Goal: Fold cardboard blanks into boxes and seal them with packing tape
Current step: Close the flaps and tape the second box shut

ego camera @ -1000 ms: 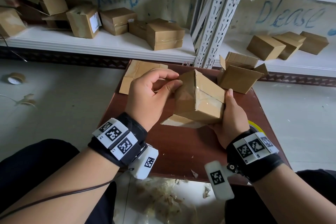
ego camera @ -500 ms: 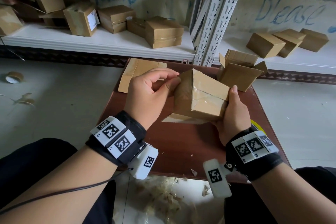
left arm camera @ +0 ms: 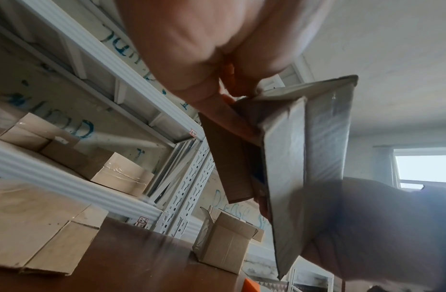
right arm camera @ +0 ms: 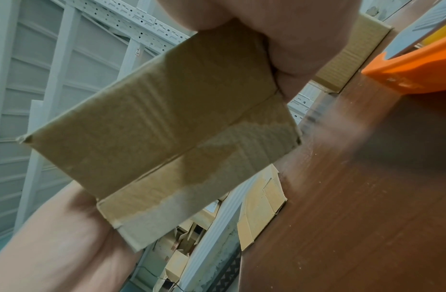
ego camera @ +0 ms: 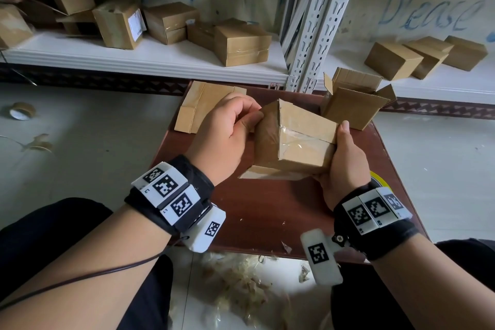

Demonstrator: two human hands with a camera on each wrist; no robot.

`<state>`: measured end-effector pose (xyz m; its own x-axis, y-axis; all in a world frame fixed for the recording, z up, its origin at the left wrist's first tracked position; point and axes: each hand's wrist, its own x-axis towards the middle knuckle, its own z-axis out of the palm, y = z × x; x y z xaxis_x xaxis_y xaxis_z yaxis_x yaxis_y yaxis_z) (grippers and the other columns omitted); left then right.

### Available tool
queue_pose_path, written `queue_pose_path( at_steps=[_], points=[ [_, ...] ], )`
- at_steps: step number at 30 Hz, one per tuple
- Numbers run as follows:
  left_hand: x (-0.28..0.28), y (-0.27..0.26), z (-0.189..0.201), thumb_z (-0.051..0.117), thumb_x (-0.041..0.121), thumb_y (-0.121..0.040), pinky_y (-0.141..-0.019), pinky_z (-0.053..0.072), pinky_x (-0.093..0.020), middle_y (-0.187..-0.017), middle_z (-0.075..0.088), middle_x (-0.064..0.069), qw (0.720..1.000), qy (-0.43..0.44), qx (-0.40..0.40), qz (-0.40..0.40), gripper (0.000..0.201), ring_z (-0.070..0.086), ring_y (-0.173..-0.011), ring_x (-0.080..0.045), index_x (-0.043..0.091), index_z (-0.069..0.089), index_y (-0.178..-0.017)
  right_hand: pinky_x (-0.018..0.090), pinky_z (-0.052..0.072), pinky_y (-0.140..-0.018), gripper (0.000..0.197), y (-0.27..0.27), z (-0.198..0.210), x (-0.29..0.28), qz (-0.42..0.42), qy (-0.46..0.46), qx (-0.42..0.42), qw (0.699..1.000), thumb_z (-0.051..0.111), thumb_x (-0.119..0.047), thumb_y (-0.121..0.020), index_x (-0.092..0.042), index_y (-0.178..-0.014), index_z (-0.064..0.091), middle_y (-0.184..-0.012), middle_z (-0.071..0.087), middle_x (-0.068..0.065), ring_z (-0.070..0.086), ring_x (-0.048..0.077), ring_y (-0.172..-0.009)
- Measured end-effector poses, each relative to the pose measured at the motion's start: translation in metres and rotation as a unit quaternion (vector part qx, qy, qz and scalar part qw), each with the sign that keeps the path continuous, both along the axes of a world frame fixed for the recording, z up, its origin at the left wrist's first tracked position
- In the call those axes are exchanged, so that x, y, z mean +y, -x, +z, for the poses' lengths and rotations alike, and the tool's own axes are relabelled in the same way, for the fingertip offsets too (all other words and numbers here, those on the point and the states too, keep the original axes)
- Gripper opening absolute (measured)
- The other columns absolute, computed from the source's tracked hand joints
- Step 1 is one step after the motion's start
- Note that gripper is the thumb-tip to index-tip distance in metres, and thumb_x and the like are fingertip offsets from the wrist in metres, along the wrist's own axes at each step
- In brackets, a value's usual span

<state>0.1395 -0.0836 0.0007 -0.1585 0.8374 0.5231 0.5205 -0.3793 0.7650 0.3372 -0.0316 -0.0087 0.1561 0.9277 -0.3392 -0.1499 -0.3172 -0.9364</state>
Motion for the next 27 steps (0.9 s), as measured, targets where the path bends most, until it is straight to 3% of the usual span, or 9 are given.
queue_pose_path(
  at_steps=[5,9,11,13,16,21,24,27],
  points=[
    [0.003,-0.002,-0.004,0.049,0.017,-0.101,-0.097,0.040,-0.012,-0.113,0.062,-0.006,1.000,0.016,0.019,0.010,0.023,0.057,-0.105,-0.010,0.002,0.065,-0.101,0.040,0.057,-0.075,0.043,0.003,-0.002,0.002,-0.003,-0.012,-0.008,1.000,0.046,-0.060,-0.105,-0.025,-0.088,0.066,-0.083,0.071,-0.003,0.071,0.020,-0.083],
    [0.000,-0.003,-0.005,0.063,0.011,-0.100,-0.097,0.052,-0.028,-0.122,0.065,-0.005,0.998,-0.044,-0.020,0.035,0.012,0.065,-0.109,-0.014,0.001,0.069,-0.094,0.043,0.063,-0.078,0.043,0.003,-0.004,0.005,-0.010,-0.008,0.008,1.000,0.047,-0.060,-0.104,-0.025,-0.095,0.069,-0.092,0.076,-0.002,0.075,0.023,-0.093],
    [-0.002,-0.005,-0.005,0.069,0.011,-0.097,-0.096,0.055,-0.032,-0.122,0.067,-0.006,0.994,-0.088,-0.027,0.051,0.013,0.068,-0.110,-0.017,0.001,0.075,-0.104,0.048,0.063,-0.085,0.043,0.003,-0.005,0.007,-0.017,-0.010,0.015,1.000,0.047,-0.061,-0.104,-0.025,-0.098,0.070,-0.097,0.077,-0.001,0.076,0.024,-0.098],
    [-0.004,-0.010,-0.005,0.068,0.017,-0.099,-0.098,0.052,-0.024,-0.120,0.069,-0.007,0.991,-0.112,0.009,0.069,0.026,0.067,-0.112,-0.015,0.001,0.074,-0.118,0.050,0.063,-0.089,0.043,0.002,-0.006,0.007,-0.019,-0.019,0.015,1.000,0.046,-0.060,-0.105,-0.026,-0.096,0.070,-0.099,0.077,-0.001,0.075,0.025,-0.100],
    [-0.007,-0.016,-0.007,0.064,0.022,-0.101,-0.098,0.046,-0.014,-0.117,0.068,-0.008,0.990,-0.114,0.036,0.078,0.032,0.064,-0.110,-0.011,0.000,0.072,-0.124,0.054,0.059,-0.097,0.043,0.001,-0.006,0.007,-0.029,-0.035,0.010,0.999,0.044,-0.057,-0.106,-0.028,-0.088,0.070,-0.093,0.076,-0.003,0.074,0.023,-0.098],
    [-0.006,-0.016,-0.007,0.067,0.012,-0.099,-0.091,0.047,-0.014,-0.110,0.070,-0.004,0.989,-0.117,0.002,0.092,0.021,0.066,-0.105,-0.009,0.002,0.076,-0.116,0.058,0.056,-0.100,0.054,-0.002,-0.011,0.005,-0.038,-0.052,-0.012,0.998,0.043,-0.059,-0.105,-0.030,-0.072,0.076,-0.074,0.077,-0.011,0.075,0.028,-0.099],
    [-0.007,-0.020,-0.010,0.068,0.007,-0.098,-0.085,0.047,-0.013,-0.102,0.071,-0.003,0.985,-0.122,0.009,0.121,0.014,0.066,-0.095,-0.010,0.001,0.078,-0.107,0.060,0.056,-0.099,0.052,-0.001,-0.015,0.003,-0.037,-0.063,-0.045,0.996,0.038,-0.067,-0.098,-0.052,-0.065,0.074,-0.072,0.075,-0.011,0.074,0.031,-0.101],
    [-0.006,-0.023,-0.015,0.069,0.006,-0.098,-0.081,0.049,-0.015,-0.099,0.070,-0.003,0.983,-0.121,0.016,0.135,0.012,0.066,-0.090,-0.012,0.001,0.078,-0.102,0.058,0.056,-0.099,0.048,0.000,-0.018,0.001,-0.042,-0.064,-0.057,0.995,0.036,-0.073,-0.094,-0.058,-0.068,0.073,-0.072,0.075,-0.016,0.073,0.025,-0.097]
  ],
)
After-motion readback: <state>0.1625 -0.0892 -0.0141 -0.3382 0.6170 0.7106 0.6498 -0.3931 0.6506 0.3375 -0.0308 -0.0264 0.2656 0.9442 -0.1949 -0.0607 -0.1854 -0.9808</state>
